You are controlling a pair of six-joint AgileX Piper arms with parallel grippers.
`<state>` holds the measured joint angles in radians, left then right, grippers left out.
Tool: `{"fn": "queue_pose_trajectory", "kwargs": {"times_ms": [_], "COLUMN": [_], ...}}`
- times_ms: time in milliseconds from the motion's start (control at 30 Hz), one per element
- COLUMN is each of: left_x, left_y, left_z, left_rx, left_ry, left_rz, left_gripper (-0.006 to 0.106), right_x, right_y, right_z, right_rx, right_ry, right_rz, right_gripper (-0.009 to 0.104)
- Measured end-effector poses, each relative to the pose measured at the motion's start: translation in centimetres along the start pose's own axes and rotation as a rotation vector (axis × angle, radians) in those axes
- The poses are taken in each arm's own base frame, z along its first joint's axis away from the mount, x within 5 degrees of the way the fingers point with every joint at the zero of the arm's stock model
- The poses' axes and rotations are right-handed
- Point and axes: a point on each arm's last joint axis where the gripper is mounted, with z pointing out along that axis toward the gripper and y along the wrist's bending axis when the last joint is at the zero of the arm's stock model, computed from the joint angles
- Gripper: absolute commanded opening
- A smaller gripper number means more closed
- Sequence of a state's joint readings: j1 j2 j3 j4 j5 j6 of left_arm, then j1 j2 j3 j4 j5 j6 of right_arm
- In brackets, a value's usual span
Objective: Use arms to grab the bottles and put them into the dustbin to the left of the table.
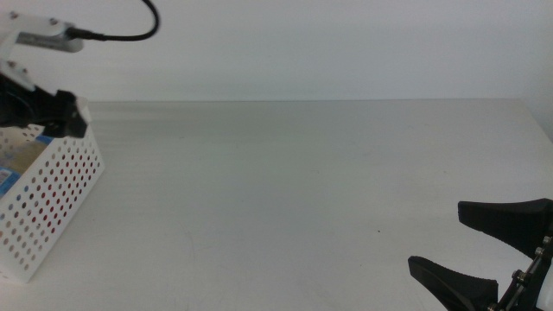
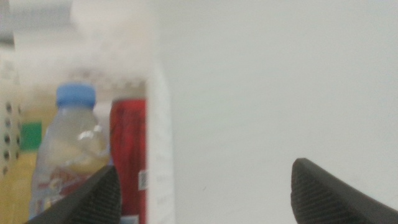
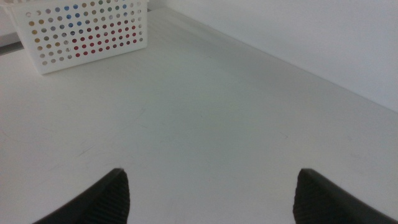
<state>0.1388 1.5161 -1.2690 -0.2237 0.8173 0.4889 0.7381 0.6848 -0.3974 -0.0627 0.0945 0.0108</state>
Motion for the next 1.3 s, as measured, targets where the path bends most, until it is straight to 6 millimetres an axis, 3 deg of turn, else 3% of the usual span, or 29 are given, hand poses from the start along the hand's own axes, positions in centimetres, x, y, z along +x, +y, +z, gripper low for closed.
{"fn": "queue_pose_trajectory", "kwargs": {"times_ms": [267,567,767,1300], "left_x": [1.4,4.8,6.0,5.5], "left_y": [-5.4,-9.4,-9.8,-9.5], "left_z": [-4.2,-6.9,-8.1,-8.7], "left_rx": [0.033,0.055,0.049,0.012], "left_ry": [-0.217,-0.469,-0.562,-0.652], "left_rz": [0.076,0.114,0.099,0.078], "left_gripper": [0.090,0.090,0.090,0.090], "right_x": [0.0,0.0,0.0,0.0], "right_y": [0.0,0.0,0.0,0.0], "right_z": [0.0,0.0,0.0,0.0], "right_rx": [0.000,0.000,0.000,0.000], "right_ry": [0.001,0.001,0.001,0.001], "right_rz": [0.000,0.000,0.000,0.000], "right_gripper": [0.069,0.069,0.069,0.069]}}
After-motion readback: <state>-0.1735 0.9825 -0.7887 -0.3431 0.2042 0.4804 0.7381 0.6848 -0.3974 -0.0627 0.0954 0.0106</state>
